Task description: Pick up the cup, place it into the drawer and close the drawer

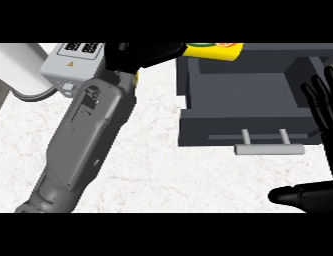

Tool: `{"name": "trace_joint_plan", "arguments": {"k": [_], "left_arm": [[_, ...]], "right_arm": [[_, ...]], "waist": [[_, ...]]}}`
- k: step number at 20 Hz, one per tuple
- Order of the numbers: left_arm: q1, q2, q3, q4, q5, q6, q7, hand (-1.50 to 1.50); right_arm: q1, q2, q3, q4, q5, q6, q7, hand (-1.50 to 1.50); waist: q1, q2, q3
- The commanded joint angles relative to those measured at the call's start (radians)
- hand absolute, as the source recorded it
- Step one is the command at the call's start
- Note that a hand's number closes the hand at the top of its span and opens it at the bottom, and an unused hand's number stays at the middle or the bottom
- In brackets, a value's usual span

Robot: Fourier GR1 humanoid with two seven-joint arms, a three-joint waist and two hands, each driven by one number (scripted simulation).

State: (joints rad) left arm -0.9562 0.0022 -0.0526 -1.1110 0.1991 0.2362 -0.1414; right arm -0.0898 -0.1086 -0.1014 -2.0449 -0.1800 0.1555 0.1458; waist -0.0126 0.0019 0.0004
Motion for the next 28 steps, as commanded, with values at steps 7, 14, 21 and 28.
{"name": "trace_joint_plan", "arguments": {"k": [7, 14, 21, 28], "left_arm": [[-0.202, -0.002, -0.137, 0.307, 0.147, 0.168, -0.079, 1.5], [-0.269, -0.002, -0.246, 0.502, 0.289, 0.176, -0.171, 1.5], [-0.316, -0.002, -0.361, 0.628, 0.341, 0.206, -0.213, 1.5], [-0.367, -0.002, -0.416, 0.741, 0.378, 0.183, -0.234, 1.5]], "right_arm": [[-0.017, -0.004, -0.013, 0.019, -0.01, 0.003, -0.002, -1.5], [-0.014, 0.015, 0.033, 0.035, 0.026, 0.016, -0.041, -1.5], [-0.022, 0.019, 0.042, 0.034, 0.015, 0.019, -0.031, -1.5], [-0.057, 0.011, 0.043, 0.034, 0.004, 0.017, -0.003, -1.5]], "waist": [[-0.016, 0.002, 0.0], [-0.039, 0.008, 0.001], [-0.063, 0.013, 0.001], [-0.093, 0.026, 0.001]]}}
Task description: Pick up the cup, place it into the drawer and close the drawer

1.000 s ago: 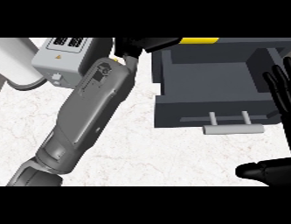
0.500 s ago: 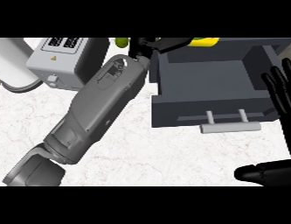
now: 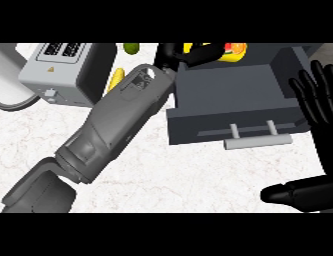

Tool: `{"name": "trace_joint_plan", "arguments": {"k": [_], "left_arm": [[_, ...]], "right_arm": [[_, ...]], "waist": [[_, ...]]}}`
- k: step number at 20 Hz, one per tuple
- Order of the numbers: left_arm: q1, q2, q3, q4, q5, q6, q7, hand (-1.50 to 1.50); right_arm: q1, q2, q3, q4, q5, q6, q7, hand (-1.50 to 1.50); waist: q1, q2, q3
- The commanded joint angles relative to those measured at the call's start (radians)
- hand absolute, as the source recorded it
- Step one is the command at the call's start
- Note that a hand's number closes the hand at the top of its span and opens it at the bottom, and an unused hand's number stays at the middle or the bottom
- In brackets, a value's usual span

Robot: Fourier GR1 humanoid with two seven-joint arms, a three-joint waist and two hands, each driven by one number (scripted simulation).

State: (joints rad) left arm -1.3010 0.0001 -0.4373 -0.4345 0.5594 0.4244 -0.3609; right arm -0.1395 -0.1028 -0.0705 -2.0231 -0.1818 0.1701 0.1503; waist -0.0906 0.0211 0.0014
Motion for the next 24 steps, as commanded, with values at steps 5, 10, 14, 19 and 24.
{"name": "trace_joint_plan", "arguments": {"k": [5, 10, 14, 19, 24], "left_arm": [[-0.026, 0.0, -0.162, 0.04, 0.025, 0.051, 0.055, -1.5], [-0.009, 0.0, -0.164, 0.048, 0.065, 0.074, 0.015, -1.5], [-0.038, 0.0, -0.15, -0.013, 0.132, 0.057, 0.014, -1.5], [-0.011, 0.0, -0.08, -0.031, 0.198, -0.015, -0.118, -1.5], [-0.014, 0.0, -0.034, -0.093, 0.232, -0.037, -0.095, -1.5]], "right_arm": [[0.007, 0.008, 0.021, 0.017, 0.007, 0.019, -0.032, -1.5], [-0.067, 0.0, -0.011, 0.018, -0.042, 0.005, 0.007, -1.5], [0.004, 0.037, 0.039, 0.015, -0.02, 0.019, -0.037, -1.5], [0.007, 0.003, -0.024, -0.007, -0.124, 0.042, 0.014, -1.5], [0.016, -0.018, -0.037, -0.036, -0.138, 0.05, 0.032, -1.5]], "waist": [[-0.018, 0.002, 0.001], [-0.024, 0.007, 0.0], [-0.018, 0.002, 0.0], [0.022, -0.006, -0.001], [0.07, -0.019, -0.001]]}}
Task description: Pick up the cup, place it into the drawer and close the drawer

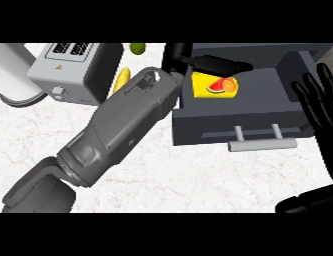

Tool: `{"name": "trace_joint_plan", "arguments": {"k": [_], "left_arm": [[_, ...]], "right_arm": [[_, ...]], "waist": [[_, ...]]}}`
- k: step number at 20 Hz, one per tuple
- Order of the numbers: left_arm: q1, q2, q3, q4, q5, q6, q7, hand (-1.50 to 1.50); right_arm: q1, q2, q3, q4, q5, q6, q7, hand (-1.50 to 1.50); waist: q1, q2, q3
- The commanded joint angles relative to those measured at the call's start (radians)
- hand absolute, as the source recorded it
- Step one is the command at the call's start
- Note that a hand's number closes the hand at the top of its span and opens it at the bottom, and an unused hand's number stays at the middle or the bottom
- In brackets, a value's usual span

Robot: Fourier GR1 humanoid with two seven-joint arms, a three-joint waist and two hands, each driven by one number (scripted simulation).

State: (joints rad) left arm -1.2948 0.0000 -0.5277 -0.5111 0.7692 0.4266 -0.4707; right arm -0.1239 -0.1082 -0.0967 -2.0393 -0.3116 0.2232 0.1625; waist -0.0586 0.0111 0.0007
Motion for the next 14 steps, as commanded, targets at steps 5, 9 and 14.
{"name": "trace_joint_plan", "arguments": {"k": [5, 9, 14], "left_arm": [[0.063, 0.068, 0.074, -0.164, 0.02, -0.001, 0.084, -1.5], [0.198, 0.149, 0.112, -0.275, 0.044, -0.027, 0.046, -1.5], [0.406, 0.235, 0.087, -0.484, 0.031, -0.009, 0.088, -1.5]], "right_arm": [[0.028, -0.092, -0.016, -0.028, 0.004, 0.091, 0.011, 1.5], [0.076, -0.154, -0.001, -0.11, 0.078, 0.134, 0.028, 1.5], [0.086, -0.186, -0.002, -0.015, 0.176, 0.182, -0.042, 1.5]], "waist": [[0.07, -0.019, -0.001], [0.081, -0.023, -0.002], [0.1, -0.021, -0.001]]}}
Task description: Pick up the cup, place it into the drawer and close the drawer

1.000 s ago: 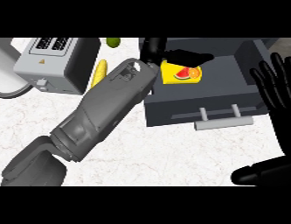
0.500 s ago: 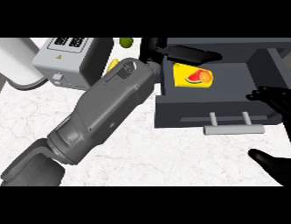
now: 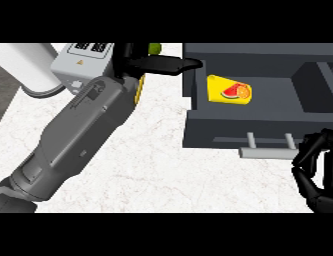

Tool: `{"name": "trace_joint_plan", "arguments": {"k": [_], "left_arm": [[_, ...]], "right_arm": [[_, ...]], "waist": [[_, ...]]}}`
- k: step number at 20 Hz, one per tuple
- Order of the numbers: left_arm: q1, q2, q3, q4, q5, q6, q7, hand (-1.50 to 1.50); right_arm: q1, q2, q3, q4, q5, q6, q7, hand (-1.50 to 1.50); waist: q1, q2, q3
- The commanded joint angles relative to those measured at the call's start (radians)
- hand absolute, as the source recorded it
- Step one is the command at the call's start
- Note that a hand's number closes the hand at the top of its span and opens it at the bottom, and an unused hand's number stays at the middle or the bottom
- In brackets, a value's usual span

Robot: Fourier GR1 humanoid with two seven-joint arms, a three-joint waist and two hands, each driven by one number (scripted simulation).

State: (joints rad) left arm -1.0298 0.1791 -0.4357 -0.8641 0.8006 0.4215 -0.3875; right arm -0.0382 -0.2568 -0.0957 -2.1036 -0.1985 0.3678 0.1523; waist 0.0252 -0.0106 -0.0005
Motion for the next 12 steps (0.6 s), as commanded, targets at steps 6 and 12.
{"name": "trace_joint_plan", "arguments": {"k": [6, 12], "left_arm": [[0.332, 0.223, 0.053, -0.382, 0.022, -0.026, 0.095, -1.5], [0.539, 0.32, 0.107, -0.559, 0.034, -0.078, 0.108, -1.5]], "right_arm": [[0.044, -0.015, 0.04, 0.063, 0.184, 0.019, -0.05, 1.5], [0.01, -0.015, 0.144, 0.12, 0.381, -0.003, -0.105, 1.5]], "waist": [[-0.001, 0.005, 0.001], [-0.005, 0.007, 0.001]]}}
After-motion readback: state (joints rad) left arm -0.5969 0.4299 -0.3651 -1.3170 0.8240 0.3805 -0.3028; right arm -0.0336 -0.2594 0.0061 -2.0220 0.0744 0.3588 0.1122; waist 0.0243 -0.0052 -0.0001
